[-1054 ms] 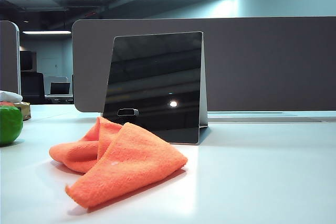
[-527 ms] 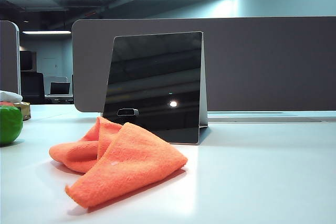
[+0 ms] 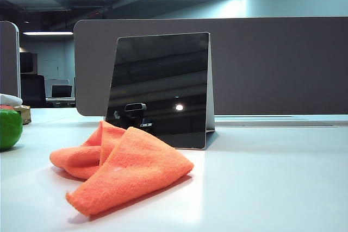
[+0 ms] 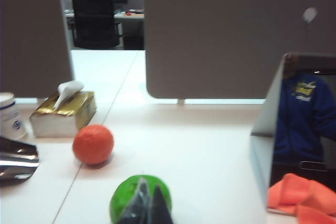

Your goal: Pick up the cloth from the table and use it to cover the mirror.

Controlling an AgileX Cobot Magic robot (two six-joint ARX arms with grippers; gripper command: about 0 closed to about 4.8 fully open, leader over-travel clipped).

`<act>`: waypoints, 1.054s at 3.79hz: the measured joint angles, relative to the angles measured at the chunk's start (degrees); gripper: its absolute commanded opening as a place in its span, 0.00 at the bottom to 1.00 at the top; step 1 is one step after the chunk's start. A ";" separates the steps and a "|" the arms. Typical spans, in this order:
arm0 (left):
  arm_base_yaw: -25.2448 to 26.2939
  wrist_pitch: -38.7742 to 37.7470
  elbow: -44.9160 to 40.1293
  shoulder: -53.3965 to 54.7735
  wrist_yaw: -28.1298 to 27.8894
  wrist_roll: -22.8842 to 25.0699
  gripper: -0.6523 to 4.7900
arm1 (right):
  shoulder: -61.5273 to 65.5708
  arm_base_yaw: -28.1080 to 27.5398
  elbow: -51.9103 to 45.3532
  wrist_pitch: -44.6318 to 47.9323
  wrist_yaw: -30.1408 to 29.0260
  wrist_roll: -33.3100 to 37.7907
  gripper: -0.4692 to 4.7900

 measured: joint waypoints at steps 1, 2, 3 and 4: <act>0.00 -2.45 4.61 1.68 2.73 0.70 0.11 | 0.02 0.00 4.20 -5.27 -0.13 -2.89 0.08; 0.00 -3.10 6.08 2.99 3.72 0.87 0.11 | 0.31 0.00 5.49 -6.64 -0.17 -3.21 0.08; -0.07 -9.97 20.90 23.02 12.31 2.43 0.11 | 13.57 0.02 20.39 -18.45 -0.63 -3.43 0.08; -0.07 -10.64 25.31 30.91 14.88 2.40 0.11 | 21.07 0.15 27.17 -23.58 -4.61 -3.41 0.08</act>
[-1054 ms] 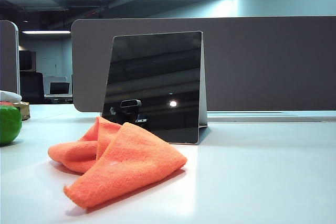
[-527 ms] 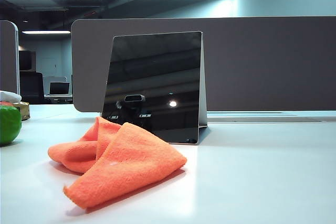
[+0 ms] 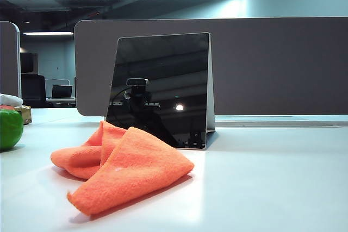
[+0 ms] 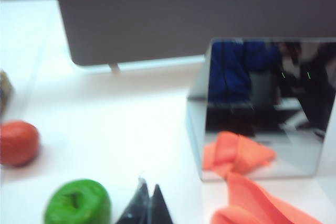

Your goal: Pick up the cloth from the table and use it to cover the mirror.

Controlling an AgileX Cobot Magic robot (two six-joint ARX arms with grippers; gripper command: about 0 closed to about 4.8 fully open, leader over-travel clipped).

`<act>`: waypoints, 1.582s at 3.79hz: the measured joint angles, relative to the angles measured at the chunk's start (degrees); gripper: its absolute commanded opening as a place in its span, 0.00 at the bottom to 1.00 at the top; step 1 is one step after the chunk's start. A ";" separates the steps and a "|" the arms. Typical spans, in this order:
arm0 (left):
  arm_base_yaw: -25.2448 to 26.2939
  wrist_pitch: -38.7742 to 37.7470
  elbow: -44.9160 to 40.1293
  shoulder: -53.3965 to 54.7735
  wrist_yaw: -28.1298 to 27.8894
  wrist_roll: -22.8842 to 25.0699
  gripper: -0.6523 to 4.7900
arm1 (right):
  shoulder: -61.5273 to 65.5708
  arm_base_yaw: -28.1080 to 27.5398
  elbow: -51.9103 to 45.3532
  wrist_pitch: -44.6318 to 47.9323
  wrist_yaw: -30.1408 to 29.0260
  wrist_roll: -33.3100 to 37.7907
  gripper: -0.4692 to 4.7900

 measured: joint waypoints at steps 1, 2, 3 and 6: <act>-0.02 -0.39 0.96 3.74 1.77 0.00 0.11 | 3.67 0.33 2.93 -1.55 -4.04 0.02 0.08; -11.39 -0.35 1.53 27.93 12.81 6.51 0.18 | 44.85 26.21 7.08 7.23 -36.13 2.01 0.32; -11.37 5.42 1.57 35.58 16.06 13.11 0.38 | 61.02 58.58 7.10 24.50 16.31 29.57 0.40; -11.37 4.92 1.57 35.58 16.15 13.29 0.41 | 66.12 53.05 8.87 30.56 6.56 30.25 0.66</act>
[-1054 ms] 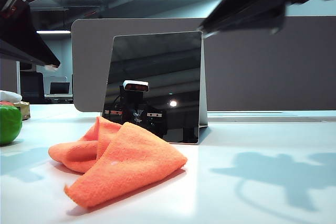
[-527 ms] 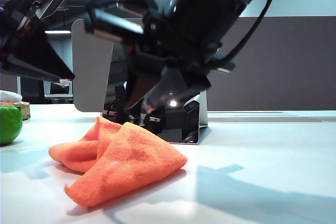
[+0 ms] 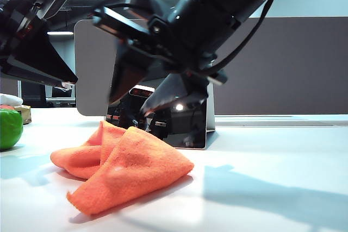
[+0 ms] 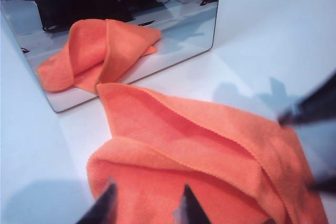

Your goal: Pick up the cloth from the table and use it to cover the mirror.

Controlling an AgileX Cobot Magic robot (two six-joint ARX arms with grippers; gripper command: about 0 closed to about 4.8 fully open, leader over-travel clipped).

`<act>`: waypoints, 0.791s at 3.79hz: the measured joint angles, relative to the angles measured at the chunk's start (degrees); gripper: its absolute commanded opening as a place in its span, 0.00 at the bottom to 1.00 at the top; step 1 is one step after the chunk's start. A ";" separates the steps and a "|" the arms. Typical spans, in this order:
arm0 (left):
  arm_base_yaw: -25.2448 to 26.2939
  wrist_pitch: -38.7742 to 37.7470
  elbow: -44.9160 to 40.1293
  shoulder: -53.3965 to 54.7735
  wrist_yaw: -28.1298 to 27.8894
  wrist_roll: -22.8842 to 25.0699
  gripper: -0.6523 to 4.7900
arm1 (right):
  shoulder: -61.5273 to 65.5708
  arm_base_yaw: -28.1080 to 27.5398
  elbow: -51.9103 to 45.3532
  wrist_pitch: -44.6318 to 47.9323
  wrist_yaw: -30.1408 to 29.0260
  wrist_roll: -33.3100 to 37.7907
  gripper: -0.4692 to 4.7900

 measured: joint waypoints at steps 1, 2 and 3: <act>0.00 -0.02 0.00 0.00 0.00 0.00 0.41 | 1.99 20.00 0.00 -12.83 12.72 3.45 0.66; 0.00 0.00 0.00 0.00 0.00 0.00 0.41 | 6.21 20.15 0.09 -9.97 13.09 3.65 0.64; 0.00 -0.02 0.00 0.00 0.00 0.00 0.41 | 9.92 20.39 2.78 -9.42 17.25 3.65 0.64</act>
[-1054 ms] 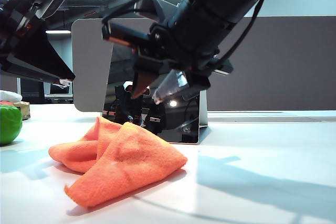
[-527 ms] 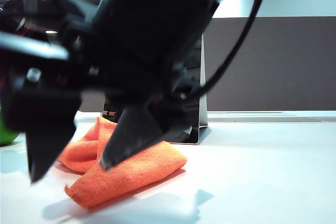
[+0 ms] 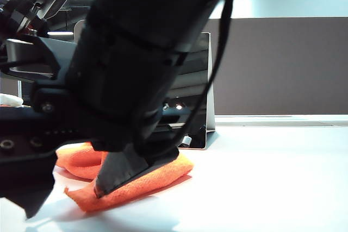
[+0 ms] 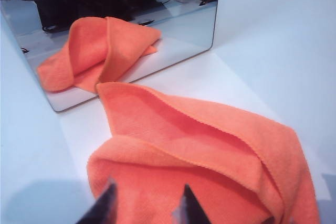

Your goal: Pick up the cloth from the table and use it to cover the mirror.

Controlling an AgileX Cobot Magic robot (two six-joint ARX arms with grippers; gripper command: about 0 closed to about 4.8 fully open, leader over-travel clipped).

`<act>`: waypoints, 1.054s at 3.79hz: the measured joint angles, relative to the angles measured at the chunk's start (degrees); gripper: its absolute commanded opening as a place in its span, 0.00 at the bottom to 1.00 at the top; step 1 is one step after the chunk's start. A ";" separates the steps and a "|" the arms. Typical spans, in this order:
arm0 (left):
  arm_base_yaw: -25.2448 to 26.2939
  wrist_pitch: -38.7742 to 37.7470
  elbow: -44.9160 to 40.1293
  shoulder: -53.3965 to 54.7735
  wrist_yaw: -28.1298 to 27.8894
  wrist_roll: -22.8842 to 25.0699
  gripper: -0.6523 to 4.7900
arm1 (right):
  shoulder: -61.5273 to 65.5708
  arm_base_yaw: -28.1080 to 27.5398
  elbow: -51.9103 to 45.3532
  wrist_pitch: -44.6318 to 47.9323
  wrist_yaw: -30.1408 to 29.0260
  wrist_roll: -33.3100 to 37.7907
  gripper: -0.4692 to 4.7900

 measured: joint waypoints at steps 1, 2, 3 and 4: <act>0.00 0.00 0.00 0.00 0.00 0.00 0.41 | 0.02 0.04 0.00 -0.02 2.45 0.00 0.59; 0.00 0.00 0.00 0.00 0.00 0.00 0.41 | 0.04 -0.02 0.00 -0.07 3.72 0.02 0.52; 0.00 -0.02 0.00 0.00 0.00 0.00 0.41 | 0.74 0.00 -0.02 -0.15 4.02 0.02 0.39; 0.00 0.00 0.00 0.00 0.00 0.00 0.41 | 0.94 -0.02 -0.02 -0.76 4.09 0.24 0.09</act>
